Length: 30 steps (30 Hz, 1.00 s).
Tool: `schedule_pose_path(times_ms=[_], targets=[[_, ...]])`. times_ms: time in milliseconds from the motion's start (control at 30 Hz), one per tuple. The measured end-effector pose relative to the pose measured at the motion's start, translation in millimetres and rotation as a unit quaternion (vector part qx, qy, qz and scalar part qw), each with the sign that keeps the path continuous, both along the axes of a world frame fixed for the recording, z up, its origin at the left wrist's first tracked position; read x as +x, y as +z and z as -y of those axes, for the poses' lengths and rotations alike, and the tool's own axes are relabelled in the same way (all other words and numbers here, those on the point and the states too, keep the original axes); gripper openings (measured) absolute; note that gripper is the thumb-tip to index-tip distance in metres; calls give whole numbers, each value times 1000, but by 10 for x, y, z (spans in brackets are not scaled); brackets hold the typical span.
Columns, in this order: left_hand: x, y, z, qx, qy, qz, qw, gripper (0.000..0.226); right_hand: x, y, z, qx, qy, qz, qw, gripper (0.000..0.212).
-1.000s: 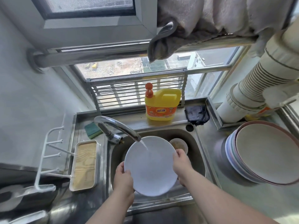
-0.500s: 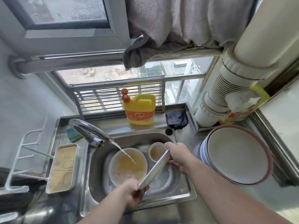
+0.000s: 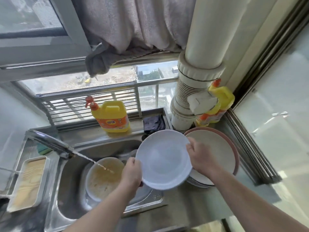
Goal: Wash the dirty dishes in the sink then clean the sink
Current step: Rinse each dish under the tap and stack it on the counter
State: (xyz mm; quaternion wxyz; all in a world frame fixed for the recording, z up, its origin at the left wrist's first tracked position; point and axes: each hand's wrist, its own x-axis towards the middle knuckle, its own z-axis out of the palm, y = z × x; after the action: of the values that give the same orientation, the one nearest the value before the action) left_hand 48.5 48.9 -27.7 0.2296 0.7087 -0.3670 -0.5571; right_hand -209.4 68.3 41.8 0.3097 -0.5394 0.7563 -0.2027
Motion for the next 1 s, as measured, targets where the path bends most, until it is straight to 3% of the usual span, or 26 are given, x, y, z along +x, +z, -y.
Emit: schedule_pose_path(times_ms=[133, 267, 333, 467, 567, 633, 700, 800, 867, 1000], targets=[[-753, 161, 85, -96, -131, 64, 985, 24, -768, -133, -308, 29, -65, -128, 989, 36], [-1342, 139, 147, -137, -284, 189, 930, 18, -1199, -269, -507, 73, -93, -185, 976, 32], [-1514, 94, 175, -138, -338, 241, 899, 28, -1293, -329, -542, 79, -99, -196, 972, 32], [-1551, 14, 219, -152, -374, 317, 859, 44, -1313, -381, -510, 62, -107, -216, 969, 33], [-1469, -63, 208, -193, -402, 324, 834, 45, -1366, -358, -494, 80, -118, -228, 963, 37], [-1362, -139, 191, -214, -394, 284, 847, 41, -1361, -295, -494, 63, -132, -229, 962, 40], [-1184, -251, 174, -209, -356, 233, 881, 40, -1203, -195, -446, -17, -118, -203, 972, 42], [-698, -481, 110, -148, -278, 185, 931, 31, -562, -84, -263, -110, -4, -120, 987, 36], [-246, -651, 56, -102, -241, 200, 944, 15, -17, -134, -124, -124, 55, -73, 988, 31], [775, -977, 24, 43, -148, 259, 954, 21, 1046, -549, 134, -65, 172, -3, 983, 27]])
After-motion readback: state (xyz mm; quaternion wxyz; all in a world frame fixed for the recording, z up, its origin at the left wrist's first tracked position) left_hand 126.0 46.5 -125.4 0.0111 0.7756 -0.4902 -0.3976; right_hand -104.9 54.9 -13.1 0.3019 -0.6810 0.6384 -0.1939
